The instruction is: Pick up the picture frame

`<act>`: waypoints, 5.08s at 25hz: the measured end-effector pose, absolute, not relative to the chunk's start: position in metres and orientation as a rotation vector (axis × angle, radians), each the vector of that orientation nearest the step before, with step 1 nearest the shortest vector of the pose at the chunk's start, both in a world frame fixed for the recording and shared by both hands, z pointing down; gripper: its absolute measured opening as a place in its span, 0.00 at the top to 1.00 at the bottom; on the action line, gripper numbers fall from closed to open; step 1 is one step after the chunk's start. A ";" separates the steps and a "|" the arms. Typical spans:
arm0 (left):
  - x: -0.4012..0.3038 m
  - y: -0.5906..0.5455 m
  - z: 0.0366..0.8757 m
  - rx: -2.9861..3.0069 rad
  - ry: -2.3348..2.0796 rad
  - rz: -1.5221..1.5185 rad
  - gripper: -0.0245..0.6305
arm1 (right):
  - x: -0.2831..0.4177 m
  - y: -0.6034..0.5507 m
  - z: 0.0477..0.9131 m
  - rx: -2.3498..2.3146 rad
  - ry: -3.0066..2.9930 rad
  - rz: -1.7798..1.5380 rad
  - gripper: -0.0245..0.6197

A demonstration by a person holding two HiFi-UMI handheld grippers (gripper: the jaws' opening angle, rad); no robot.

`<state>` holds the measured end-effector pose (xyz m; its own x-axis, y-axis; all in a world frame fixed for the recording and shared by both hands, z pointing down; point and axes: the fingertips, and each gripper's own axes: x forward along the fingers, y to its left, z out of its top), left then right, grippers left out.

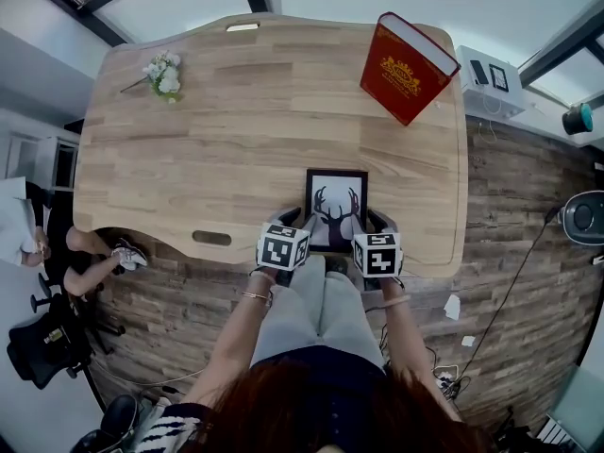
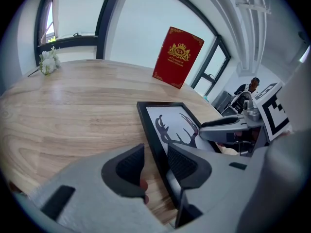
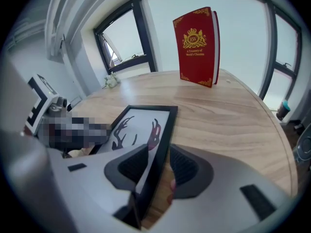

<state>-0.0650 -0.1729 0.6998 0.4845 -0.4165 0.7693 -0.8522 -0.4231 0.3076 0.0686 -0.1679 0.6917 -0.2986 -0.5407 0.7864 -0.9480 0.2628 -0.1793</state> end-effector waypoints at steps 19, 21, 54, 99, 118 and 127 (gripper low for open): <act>-0.060 -0.172 0.699 1.965 -1.033 0.736 0.82 | 0.073 -0.161 0.694 1.424 -1.918 1.056 0.82; -0.061 -0.172 0.698 1.965 -1.038 0.736 0.82 | 0.073 -0.160 0.692 1.441 -1.920 1.051 0.82; -0.063 -0.188 0.608 2.120 -1.199 0.615 0.84 | 0.074 -0.177 0.602 1.555 -2.087 0.831 0.85; -0.047 -0.131 0.457 2.321 -1.450 0.408 0.84 | 0.092 -0.126 0.455 1.652 -2.325 0.504 0.85; -0.082 -0.088 0.413 2.401 -1.439 0.339 0.84 | 0.057 -0.077 0.408 1.744 -2.329 0.391 0.85; -0.089 -0.073 0.400 2.441 -1.424 0.323 0.84 | 0.050 -0.059 0.397 1.798 -2.310 0.361 0.85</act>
